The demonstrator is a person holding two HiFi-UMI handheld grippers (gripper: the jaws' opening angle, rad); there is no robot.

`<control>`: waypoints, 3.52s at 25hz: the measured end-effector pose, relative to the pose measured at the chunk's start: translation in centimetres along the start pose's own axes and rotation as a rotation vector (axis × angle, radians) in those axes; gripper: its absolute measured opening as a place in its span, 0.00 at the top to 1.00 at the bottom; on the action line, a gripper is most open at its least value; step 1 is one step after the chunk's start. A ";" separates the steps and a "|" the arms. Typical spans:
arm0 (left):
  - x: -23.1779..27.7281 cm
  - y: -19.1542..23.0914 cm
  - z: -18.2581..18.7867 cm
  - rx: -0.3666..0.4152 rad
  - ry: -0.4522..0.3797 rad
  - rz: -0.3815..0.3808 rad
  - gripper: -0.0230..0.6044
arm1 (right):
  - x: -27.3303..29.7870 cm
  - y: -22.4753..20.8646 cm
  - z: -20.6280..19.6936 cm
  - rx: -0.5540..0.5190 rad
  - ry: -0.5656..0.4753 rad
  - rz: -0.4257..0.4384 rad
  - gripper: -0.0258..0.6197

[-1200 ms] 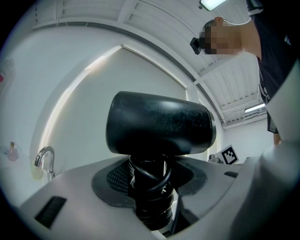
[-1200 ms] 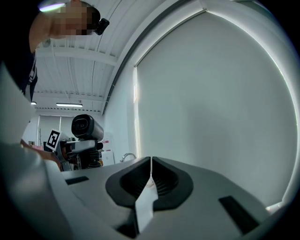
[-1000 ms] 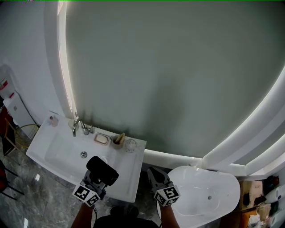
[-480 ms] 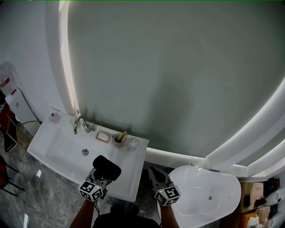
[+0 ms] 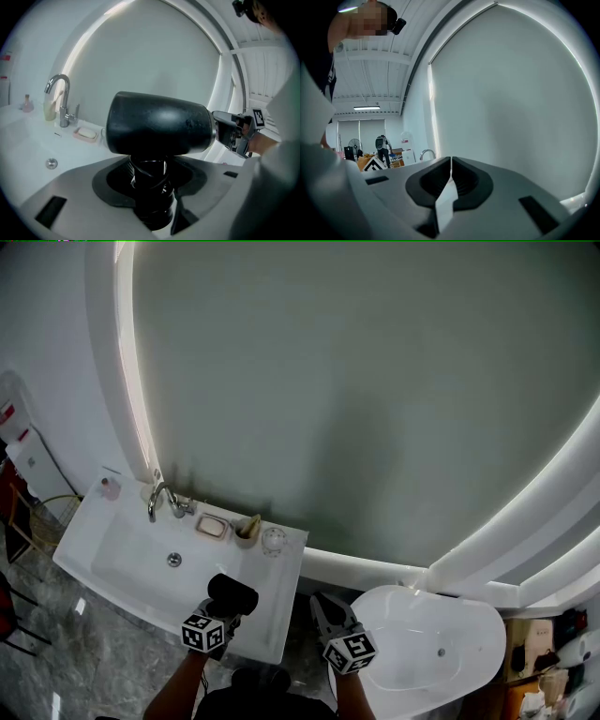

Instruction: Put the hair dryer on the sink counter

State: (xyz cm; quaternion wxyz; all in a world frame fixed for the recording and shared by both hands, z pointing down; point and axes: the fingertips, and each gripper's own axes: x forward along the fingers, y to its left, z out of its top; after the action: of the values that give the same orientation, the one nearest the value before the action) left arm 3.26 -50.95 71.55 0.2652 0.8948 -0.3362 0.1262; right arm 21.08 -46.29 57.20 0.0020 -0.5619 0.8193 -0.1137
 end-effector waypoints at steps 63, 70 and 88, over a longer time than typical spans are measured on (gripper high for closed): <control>16.3 7.5 -12.9 -0.073 0.816 0.440 0.60 | -2.6 -4.2 -5.0 0.105 0.097 -0.075 0.91; 16.0 6.9 -12.6 -0.118 0.803 0.414 0.54 | -2.1 -3.5 -5.3 0.104 0.107 -0.048 0.91; 9.8 2.7 5.6 0.172 0.214 0.332 0.52 | -0.2 -2.8 -3.4 0.083 0.061 0.003 0.91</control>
State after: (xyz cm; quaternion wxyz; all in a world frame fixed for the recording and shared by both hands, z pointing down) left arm 9.04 -61.04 71.92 0.1976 0.8279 -0.4369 0.2908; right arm 23.27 -46.42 60.99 0.0008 -0.5566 0.8143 -0.1648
